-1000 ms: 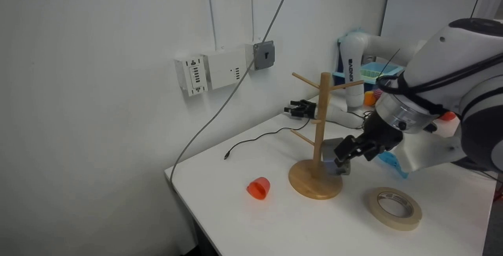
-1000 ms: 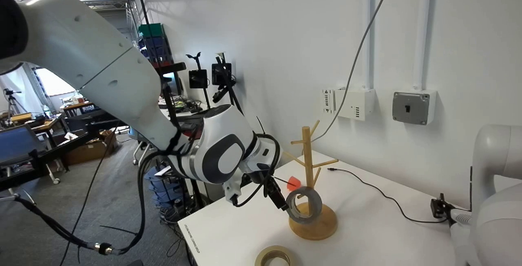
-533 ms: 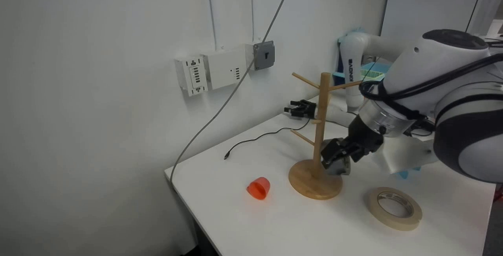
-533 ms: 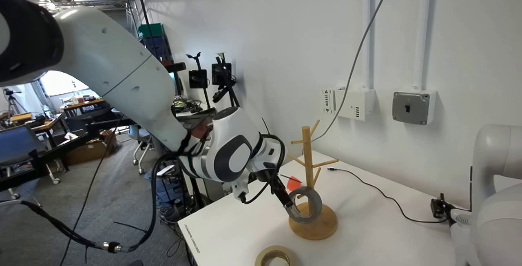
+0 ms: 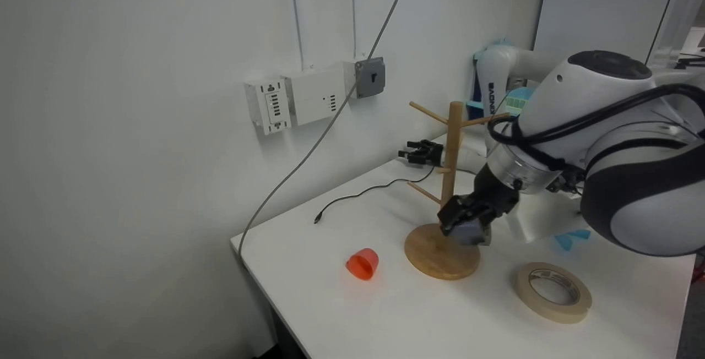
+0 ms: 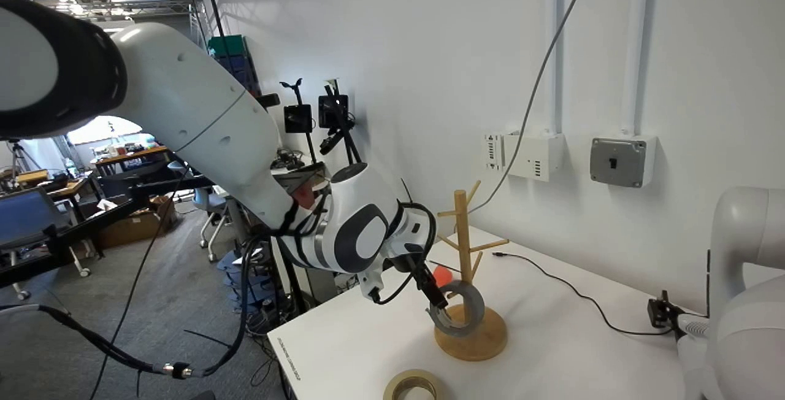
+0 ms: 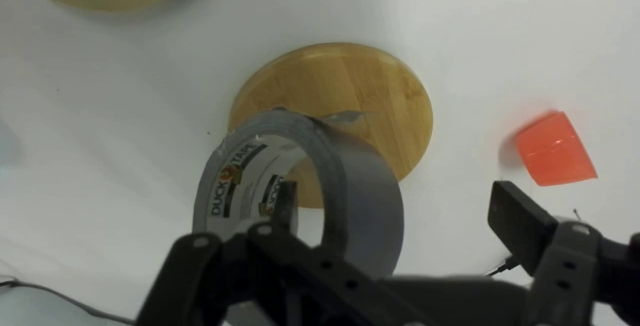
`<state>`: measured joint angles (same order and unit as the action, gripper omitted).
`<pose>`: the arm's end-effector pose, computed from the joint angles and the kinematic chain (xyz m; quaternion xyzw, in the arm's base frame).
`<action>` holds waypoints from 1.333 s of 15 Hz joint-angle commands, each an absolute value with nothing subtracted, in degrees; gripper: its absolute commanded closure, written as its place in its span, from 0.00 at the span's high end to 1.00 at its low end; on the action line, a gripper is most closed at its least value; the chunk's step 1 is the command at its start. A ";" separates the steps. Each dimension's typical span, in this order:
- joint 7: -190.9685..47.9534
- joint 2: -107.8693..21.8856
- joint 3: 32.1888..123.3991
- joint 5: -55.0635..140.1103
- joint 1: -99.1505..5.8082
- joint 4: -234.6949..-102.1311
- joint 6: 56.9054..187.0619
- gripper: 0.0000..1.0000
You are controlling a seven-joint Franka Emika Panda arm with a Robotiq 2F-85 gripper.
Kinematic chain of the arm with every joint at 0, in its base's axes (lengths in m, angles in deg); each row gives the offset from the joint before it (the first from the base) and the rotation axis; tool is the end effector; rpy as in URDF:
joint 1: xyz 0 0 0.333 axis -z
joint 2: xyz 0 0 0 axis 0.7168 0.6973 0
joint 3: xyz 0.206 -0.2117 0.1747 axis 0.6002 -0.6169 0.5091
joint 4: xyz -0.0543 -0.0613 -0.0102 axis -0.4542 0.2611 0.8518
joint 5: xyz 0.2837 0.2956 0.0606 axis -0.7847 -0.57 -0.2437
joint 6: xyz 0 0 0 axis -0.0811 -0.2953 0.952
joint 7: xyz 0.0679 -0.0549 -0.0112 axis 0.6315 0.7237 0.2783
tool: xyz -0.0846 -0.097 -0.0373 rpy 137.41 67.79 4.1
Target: Remove the peg and gray tape one at a time from the wooden holder and put them on the table
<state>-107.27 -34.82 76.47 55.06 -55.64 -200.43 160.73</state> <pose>0.6266 0.0702 0.2180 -0.9619 0.1683 -0.2144 0.0225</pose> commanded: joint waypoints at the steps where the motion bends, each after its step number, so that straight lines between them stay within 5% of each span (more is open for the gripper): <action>1: -107.70 -32.82 75.61 55.62 -56.29 -198.34 162.64 0.66; 10: -107.41 -34.08 75.52 55.72 -55.95 -199.46 163.46 0.00; 20: -106.64 -37.40 76.15 55.33 -55.00 -202.35 165.83 0.05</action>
<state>-107.24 -34.41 75.89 55.06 -55.65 -199.80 163.90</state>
